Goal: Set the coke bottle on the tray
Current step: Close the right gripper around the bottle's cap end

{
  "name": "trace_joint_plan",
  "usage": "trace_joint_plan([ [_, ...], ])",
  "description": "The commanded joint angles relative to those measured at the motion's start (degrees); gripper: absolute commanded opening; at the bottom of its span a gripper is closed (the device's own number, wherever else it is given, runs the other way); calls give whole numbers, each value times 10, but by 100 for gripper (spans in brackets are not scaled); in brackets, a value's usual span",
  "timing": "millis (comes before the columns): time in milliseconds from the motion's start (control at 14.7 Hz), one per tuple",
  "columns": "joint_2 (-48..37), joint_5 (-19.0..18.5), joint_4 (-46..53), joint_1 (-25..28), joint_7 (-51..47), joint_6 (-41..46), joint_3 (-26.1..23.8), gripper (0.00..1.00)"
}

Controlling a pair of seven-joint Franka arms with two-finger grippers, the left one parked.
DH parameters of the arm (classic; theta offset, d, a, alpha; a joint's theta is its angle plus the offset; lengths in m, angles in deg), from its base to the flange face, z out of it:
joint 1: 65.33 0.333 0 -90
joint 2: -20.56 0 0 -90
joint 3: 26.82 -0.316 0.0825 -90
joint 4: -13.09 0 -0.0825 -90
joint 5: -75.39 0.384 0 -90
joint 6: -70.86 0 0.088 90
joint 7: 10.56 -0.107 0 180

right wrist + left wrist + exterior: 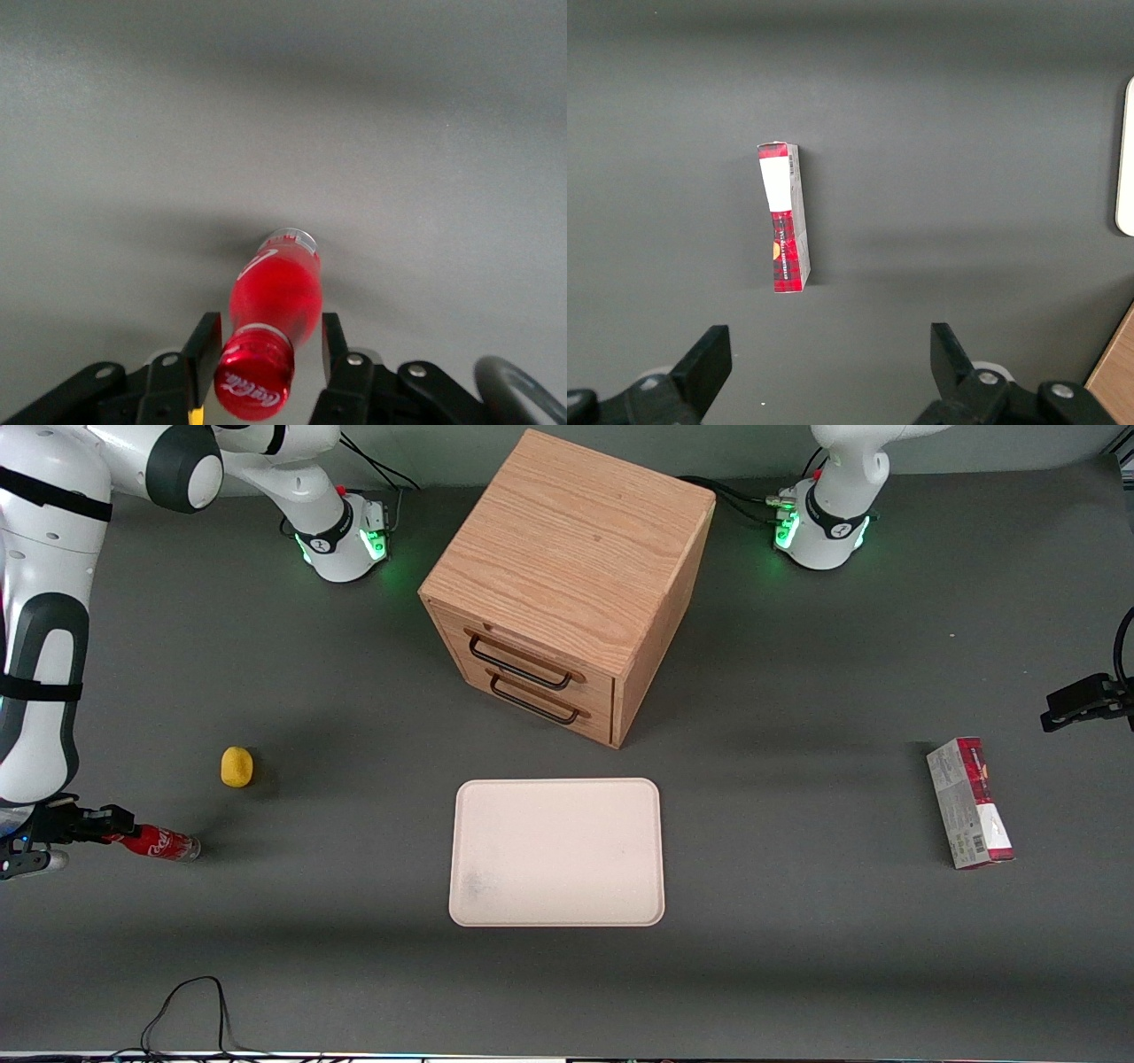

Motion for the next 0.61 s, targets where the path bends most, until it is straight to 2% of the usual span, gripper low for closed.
trace_joint_plan([
  [0,11,20,9,1,17,-3,4,47],
  [204,13,21,9,1,17,-3,3,25],
  [272,15,21,10,1,16,-3,3,13],
  [340,14,20,12,1,11,-3,2,6],
  [408,12,19,20,2,8,-1,3,1],
  [544,-8,7,26,4,6,14,5,1],
])
